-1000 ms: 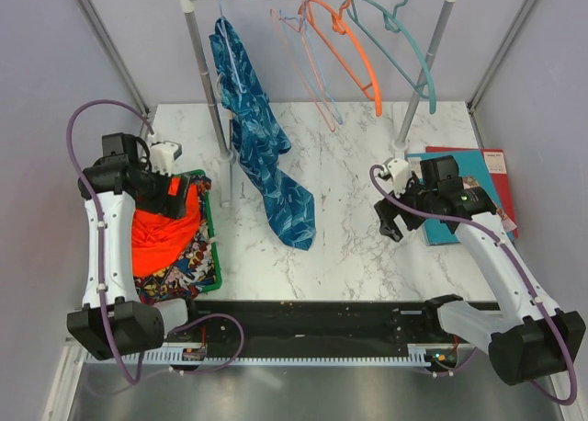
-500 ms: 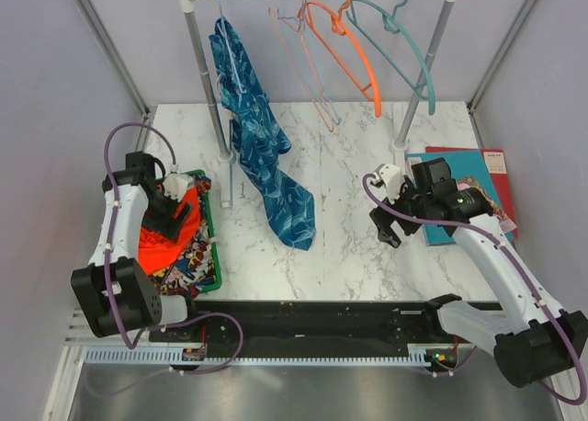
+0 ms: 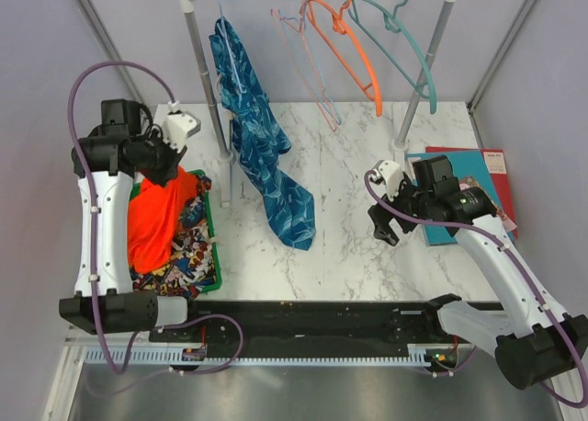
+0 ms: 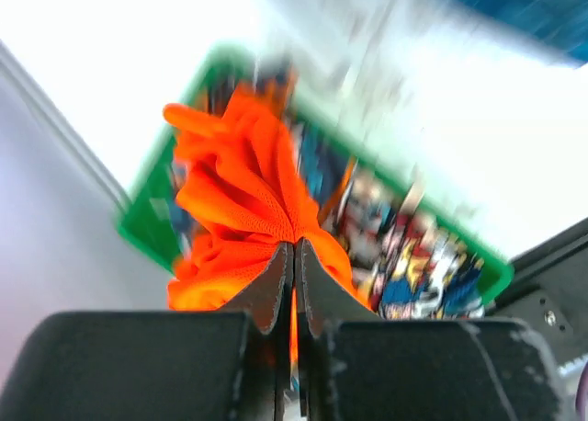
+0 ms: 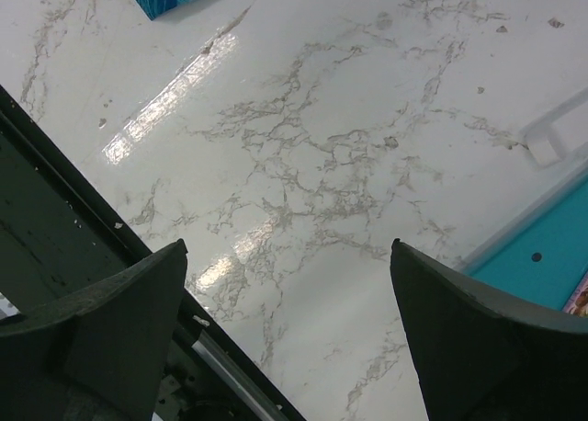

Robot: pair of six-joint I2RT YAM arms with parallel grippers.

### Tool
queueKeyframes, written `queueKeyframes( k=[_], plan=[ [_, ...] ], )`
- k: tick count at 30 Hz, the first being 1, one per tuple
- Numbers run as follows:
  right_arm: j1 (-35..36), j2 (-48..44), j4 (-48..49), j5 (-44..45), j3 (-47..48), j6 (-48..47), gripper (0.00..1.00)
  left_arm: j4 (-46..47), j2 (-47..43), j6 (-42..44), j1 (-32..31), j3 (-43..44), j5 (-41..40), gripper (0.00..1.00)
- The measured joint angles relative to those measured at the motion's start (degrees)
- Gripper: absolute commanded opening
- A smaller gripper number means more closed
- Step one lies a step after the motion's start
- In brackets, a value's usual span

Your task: Place the shorts on the hanger

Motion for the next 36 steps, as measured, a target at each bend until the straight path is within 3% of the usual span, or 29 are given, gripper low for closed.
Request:
queueKeyframes(
  k=[6,12,15,17,26,29,34,36],
  plan=[
    [0.09,0.04,0.09,-1.07,0.52,0.24,0.98,-1.84,1.53,-5.2,-19.39,19.28,6.45,0.02],
    [0.09,0.04,0.31,-1.03,1.18,0.7,0.98,-2.14,5.99,-11.39,-26.21,36.37,16.57,0.02],
    [0.09,0.07,0.55,-0.85,1.16,1.14,0.98,-2.03,6.1,-13.9,-27.19,35.87,21.2,0.02],
    [0.09,0.07,0.81,-0.81,1.18,1.44,0.98,-1.66,5.49,-15.32,-27.87,31.17,23.06,0.02],
    [-0.39,0.5,0.66,-0.79,1.31,1.01,0.98,-0.22,8.11,-15.76,-36.2,15.08,20.37,0.02],
    [-2.58,2.14,-0.26,-1.4,2.6,0.61,0.98,0.92,10.82,-16.31,-38.12,17.2,19.56,0.02],
    [-7.43,6.12,-0.74,-3.98,5.57,0.2,0.98,2.32,19.56,-16.7,-40.7,33.51,17.77,0.02],
    [-8.33,7.13,-0.9,-4.72,6.29,-0.13,0.98,2.78,20.63,-15.52,-44.87,36.48,16.44,0.02]
  ],
)
